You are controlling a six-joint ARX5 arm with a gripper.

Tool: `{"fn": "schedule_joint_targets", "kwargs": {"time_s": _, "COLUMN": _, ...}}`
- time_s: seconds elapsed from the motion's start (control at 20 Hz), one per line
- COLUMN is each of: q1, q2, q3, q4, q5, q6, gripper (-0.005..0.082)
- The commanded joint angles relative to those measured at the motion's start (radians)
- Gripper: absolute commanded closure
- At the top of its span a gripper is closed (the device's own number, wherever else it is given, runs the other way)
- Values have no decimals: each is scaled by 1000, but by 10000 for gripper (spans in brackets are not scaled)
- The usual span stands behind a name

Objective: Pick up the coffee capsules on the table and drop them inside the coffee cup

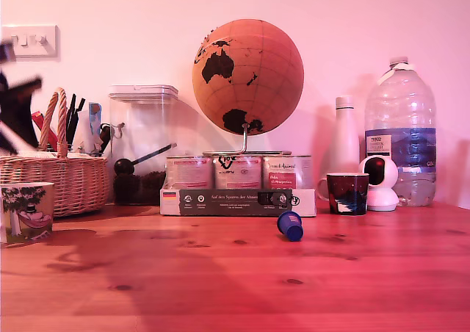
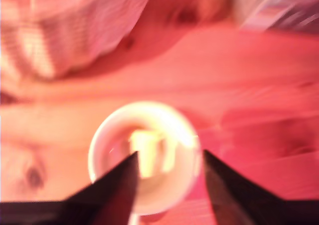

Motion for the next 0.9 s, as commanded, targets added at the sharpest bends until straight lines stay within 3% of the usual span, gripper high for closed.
{"fn": "schedule_joint_targets", "kwargs": {"time_s": 0.0, "q1": -16, "q2": -26, "q3": 6, "q4": 14, "q5": 6, "q6": 18, "gripper": 793}}
{"fn": "schedule_joint_targets", "kwargs": {"time_s": 0.5, "q1": -147, "q2": -134, "q3": -10, "q4": 100, "q5": 5, "q6": 22, "gripper": 793}}
{"fn": "schedule_joint_targets", "kwargs": {"time_s": 0.85, "q1": -287, "q2": -211, "q3": -183, "q4": 281, "q5": -5, "q6": 11, "gripper": 793}}
